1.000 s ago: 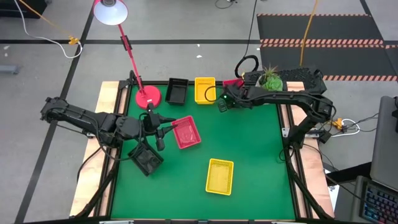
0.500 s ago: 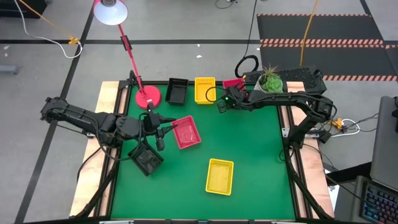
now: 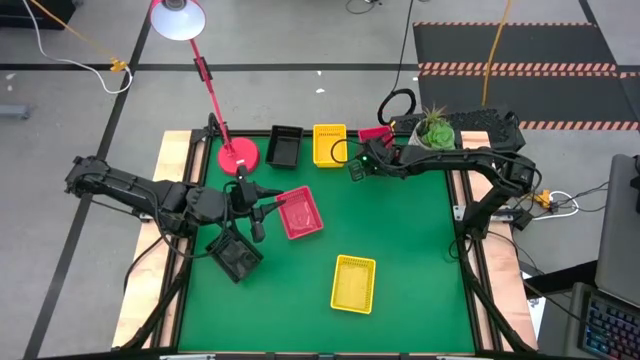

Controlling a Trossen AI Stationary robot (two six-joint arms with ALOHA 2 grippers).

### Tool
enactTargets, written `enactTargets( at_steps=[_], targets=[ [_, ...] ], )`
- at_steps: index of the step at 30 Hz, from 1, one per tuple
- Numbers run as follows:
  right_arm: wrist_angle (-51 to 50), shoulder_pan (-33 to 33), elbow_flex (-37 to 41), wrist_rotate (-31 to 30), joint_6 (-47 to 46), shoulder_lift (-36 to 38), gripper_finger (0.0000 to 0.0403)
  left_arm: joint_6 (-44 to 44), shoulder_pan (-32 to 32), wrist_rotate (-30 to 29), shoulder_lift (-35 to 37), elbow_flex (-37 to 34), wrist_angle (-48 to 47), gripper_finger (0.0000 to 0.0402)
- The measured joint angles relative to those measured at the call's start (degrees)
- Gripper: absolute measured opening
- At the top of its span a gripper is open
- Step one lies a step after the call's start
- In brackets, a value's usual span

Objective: Stack baskets by color
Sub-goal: Stack the bottom red bin on the top red bin

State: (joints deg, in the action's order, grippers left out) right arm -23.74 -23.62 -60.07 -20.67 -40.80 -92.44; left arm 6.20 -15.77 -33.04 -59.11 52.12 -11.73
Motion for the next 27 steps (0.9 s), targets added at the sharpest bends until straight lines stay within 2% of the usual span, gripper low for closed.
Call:
enactTargets(
  at_steps=[27],
  targets=[
    [0.2, -1.4, 0.0, -0.5, -3.5, -1.0, 0.0015, 0.0, 0.0, 0.0, 0.0, 0.0, 0.0, 0.0108]
  ],
)
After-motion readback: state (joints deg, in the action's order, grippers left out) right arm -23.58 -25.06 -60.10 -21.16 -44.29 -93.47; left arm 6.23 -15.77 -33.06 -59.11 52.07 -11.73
